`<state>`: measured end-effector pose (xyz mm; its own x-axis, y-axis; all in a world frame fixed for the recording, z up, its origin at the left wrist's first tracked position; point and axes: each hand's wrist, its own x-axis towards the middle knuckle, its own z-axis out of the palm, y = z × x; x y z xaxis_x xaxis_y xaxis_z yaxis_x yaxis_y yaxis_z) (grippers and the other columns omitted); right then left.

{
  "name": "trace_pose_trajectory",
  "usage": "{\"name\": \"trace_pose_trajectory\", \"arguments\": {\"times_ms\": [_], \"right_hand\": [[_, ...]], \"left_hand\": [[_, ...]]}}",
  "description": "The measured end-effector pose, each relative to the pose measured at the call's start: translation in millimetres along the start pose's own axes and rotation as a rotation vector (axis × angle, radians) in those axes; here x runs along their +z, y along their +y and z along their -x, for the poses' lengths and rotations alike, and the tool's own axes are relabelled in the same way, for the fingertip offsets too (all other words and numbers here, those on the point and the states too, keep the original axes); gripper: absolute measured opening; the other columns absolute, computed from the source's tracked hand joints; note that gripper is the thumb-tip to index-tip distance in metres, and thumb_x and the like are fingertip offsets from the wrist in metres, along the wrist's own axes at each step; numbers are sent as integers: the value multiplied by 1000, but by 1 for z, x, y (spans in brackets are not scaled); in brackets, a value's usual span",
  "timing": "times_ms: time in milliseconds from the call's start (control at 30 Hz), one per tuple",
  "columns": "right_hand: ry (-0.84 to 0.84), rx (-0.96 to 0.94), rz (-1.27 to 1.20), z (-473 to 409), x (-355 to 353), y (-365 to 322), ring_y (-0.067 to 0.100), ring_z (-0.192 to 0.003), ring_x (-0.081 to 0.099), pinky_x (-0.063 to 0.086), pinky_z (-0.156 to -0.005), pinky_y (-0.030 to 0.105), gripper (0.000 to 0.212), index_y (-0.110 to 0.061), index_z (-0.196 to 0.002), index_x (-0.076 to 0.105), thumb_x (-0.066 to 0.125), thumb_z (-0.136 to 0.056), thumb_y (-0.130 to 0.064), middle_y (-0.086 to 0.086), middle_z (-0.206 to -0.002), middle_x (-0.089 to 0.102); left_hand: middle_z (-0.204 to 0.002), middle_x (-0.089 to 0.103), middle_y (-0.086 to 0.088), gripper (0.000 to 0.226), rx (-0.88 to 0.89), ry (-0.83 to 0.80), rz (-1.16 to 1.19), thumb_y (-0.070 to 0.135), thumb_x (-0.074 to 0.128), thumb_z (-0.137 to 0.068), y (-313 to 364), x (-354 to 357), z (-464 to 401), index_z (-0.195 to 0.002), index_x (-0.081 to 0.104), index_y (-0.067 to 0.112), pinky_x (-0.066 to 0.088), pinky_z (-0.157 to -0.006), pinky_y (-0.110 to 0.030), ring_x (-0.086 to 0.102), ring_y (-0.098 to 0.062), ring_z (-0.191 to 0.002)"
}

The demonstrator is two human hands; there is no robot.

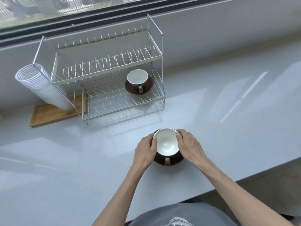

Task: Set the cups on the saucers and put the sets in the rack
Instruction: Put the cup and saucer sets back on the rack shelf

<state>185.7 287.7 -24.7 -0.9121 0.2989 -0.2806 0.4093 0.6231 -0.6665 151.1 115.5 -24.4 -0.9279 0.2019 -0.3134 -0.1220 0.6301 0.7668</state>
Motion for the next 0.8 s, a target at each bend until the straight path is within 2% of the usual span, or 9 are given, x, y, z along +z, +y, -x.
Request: {"name": "trace_pose_trajectory", "arguments": {"times_ms": [200, 367, 567, 700, 800], "right_hand": [[-45, -50, 28, -11, 18, -29, 22, -116, 52, 35, -87, 32, 37, -23, -126, 53, 26, -105, -37, 3, -121, 60], [-91, -84, 37, -24, 31, -61, 25, -109, 54, 42, -90, 38, 39, -20, -124, 54, 26, -105, -39, 5, -116, 62], [-111, -108, 53, -47, 41, -102, 30, -100, 56, 43, -86, 39, 40, -17, -113, 57, 25, -105, -40, 7, -106, 63], [-116, -144, 69, -66, 45, -130, 33, -101, 56, 44, -89, 41, 42, -13, -104, 57, 25, -105, -39, 9, -106, 64], [-138, -178, 73, -81, 47, -153, 34, -101, 56, 43, -88, 41, 39, -14, -95, 54, 25, -105, -38, 9, -100, 62]], "left_hand": [[-124, 64, 10, 38, -48, 38, 9, 41, 35, -102, -10, -34, -1, -132, 58, 39, 44, -102, -40, 55, -15, -117], [-122, 65, 9, 39, -84, 72, 3, 40, 34, -102, -15, -66, -7, -131, 59, 35, 45, -101, -41, 56, -18, -115], [-100, 65, -1, 36, -103, 134, -41, 35, 30, -103, -11, -103, -26, -107, 62, 19, 42, -82, -38, 55, -27, -97], [-105, 66, -5, 37, -101, 184, -79, 31, 28, -103, -9, -127, -45, -109, 61, 15, 43, -88, -40, 56, -30, -101], [-103, 66, -8, 37, -115, 207, -88, 30, 28, -103, -8, -147, -60, -106, 60, 12, 41, -84, -39, 55, -32, -100]]}}
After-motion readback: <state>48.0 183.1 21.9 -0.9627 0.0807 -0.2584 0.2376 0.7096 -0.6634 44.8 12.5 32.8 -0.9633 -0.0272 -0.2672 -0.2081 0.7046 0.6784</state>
